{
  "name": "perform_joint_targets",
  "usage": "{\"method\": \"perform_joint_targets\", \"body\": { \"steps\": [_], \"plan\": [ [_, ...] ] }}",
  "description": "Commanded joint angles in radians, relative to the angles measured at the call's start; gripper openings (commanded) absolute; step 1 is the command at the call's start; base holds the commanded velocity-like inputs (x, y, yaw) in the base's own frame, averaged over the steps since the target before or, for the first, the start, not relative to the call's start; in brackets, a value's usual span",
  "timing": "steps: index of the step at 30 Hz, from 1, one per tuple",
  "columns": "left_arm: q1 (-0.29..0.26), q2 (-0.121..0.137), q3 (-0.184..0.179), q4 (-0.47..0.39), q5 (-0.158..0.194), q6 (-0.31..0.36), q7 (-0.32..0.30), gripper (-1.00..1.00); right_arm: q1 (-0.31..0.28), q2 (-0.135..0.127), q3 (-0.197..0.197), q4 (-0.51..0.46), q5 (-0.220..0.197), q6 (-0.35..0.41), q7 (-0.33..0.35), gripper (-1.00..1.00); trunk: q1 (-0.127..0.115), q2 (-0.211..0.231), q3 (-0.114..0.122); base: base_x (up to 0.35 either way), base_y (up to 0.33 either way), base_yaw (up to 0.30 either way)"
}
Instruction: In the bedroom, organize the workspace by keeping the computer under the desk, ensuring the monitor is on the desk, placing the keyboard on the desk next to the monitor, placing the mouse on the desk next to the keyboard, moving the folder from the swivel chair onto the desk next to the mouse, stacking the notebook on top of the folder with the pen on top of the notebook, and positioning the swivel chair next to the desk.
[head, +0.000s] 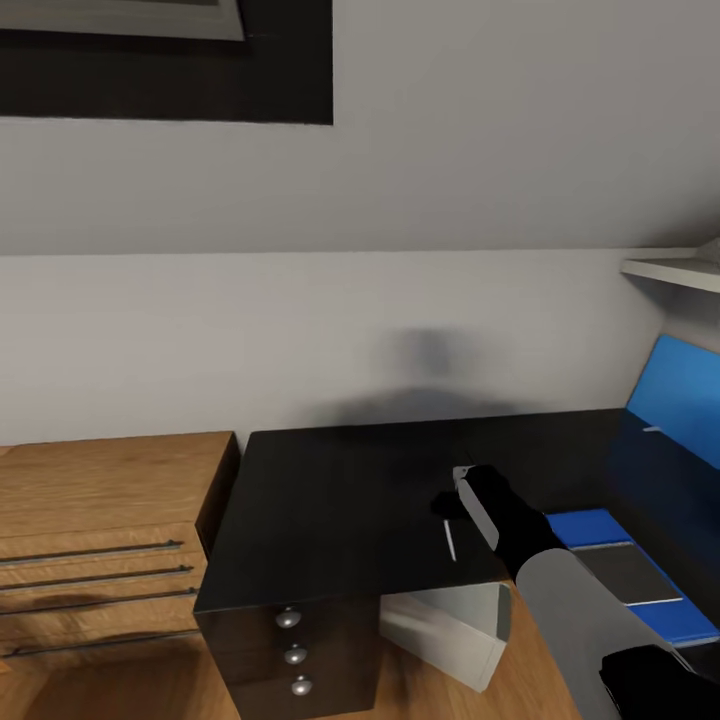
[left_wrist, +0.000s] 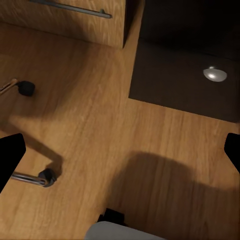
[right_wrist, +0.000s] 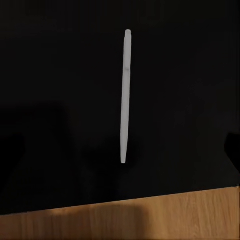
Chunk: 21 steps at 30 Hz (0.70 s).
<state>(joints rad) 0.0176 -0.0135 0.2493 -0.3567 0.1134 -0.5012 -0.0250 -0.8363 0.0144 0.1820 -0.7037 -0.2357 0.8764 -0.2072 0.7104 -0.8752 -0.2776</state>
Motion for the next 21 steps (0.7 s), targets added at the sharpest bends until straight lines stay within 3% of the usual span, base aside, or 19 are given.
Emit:
{"method": "perform_joint_targets", "body": {
  "steps": [1,16,21],
  "plan": [
    [0.001,0.000,-0.001,-0.002,0.009,0.000,-0.003,1.00,-0.001,-0.001,0.004,-0.001,-0.010,0.003,-0.009,1.00,0.000,-0.001,-0.001,0.071,-0.210,0.000],
    [0.001,0.001,-0.001,-0.002,0.009,0.000,-0.003,1.00,0.000,-0.002,0.010,0.005,-0.007,0.002,-0.007,1.00,0.000,-0.001,-0.001,0.009,-0.029,0.000],
    [0.001,0.001,-0.001,-0.002,0.009,0.000,-0.003,1.00,0.000,-0.001,0.035,0.013,-0.007,0.010,0.010,1.00,0.000,-0.001,-0.001,0.000,0.000,0.000]
  ]
}}
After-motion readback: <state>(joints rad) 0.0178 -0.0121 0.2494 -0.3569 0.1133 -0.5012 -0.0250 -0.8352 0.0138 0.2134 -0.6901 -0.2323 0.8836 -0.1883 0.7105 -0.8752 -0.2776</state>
